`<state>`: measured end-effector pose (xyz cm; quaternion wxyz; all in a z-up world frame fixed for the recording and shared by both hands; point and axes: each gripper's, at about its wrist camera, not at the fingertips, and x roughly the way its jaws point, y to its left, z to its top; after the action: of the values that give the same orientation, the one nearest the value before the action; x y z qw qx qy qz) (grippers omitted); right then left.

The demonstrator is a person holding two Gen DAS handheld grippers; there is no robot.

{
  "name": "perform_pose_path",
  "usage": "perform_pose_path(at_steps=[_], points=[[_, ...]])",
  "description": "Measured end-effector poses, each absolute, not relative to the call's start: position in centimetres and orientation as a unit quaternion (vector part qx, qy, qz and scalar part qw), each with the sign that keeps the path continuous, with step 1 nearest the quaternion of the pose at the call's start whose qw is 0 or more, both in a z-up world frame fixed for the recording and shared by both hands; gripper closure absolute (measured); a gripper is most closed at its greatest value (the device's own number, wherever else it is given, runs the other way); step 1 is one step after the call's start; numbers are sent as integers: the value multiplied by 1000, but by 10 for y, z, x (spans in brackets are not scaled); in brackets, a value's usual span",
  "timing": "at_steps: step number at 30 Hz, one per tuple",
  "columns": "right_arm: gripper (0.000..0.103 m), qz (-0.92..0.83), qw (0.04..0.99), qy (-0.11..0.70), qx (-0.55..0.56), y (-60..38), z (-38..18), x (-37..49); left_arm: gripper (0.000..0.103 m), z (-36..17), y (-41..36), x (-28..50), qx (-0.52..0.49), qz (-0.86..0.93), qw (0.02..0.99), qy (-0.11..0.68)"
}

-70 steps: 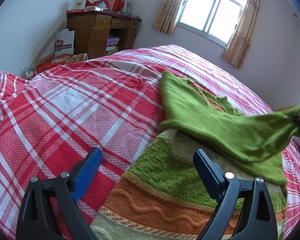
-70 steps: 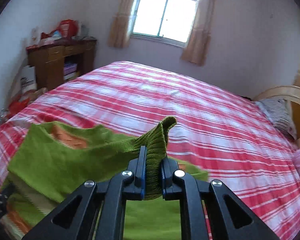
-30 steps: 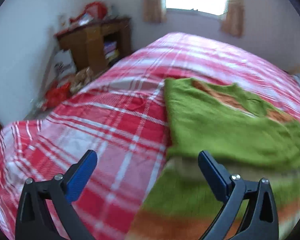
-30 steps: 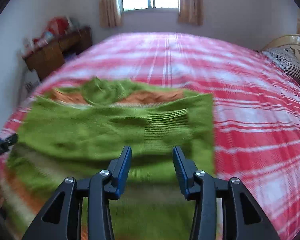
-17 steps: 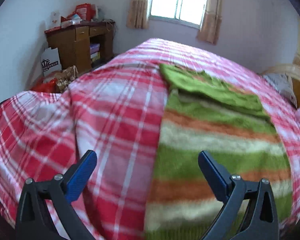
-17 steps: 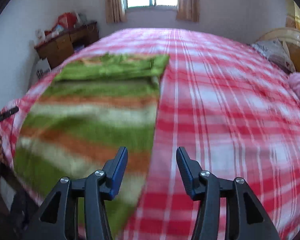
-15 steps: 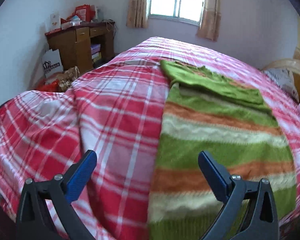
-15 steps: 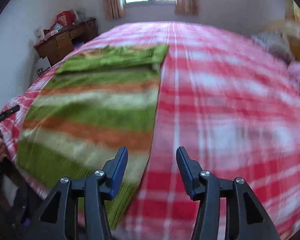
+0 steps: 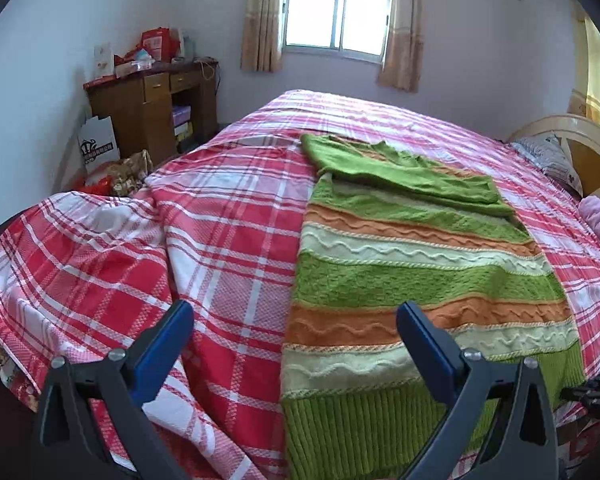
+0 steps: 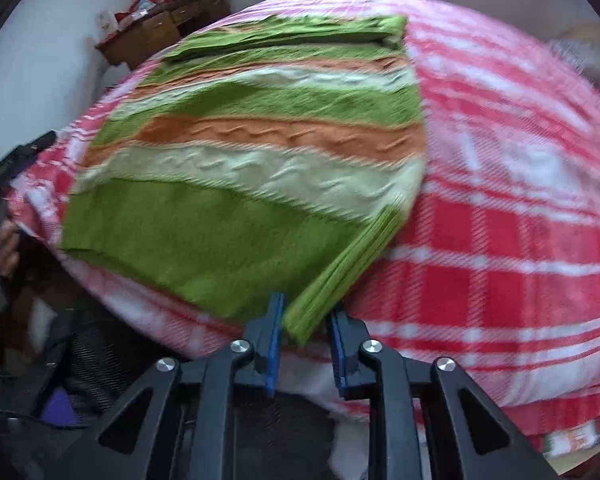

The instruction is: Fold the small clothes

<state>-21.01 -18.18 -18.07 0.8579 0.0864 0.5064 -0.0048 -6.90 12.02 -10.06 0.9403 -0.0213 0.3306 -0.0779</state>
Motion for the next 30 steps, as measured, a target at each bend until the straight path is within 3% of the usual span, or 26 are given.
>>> perform_pose_path(at_steps=[6, 8, 16, 23, 30], points=[[83, 8, 854, 487, 182, -207, -192, -211, 0, -106, 124, -66, -31, -81, 938, 336], [96, 9, 851, 490, 188, -210, -189, -212, 0, -106, 125, -66, -29, -79, 938, 335], [97, 95, 848, 426, 302, -243, -139, -206, 0, -90, 139, -52, -28, -79, 943, 322], [97, 73, 879, 368, 295, -269, -84, -119, 0, -79, 146, -31, -7, -68, 946, 317], [97, 10, 876, 376, 301, -290, -104, -33, 0, -81, 158, -25, 8, -92, 940, 330]])
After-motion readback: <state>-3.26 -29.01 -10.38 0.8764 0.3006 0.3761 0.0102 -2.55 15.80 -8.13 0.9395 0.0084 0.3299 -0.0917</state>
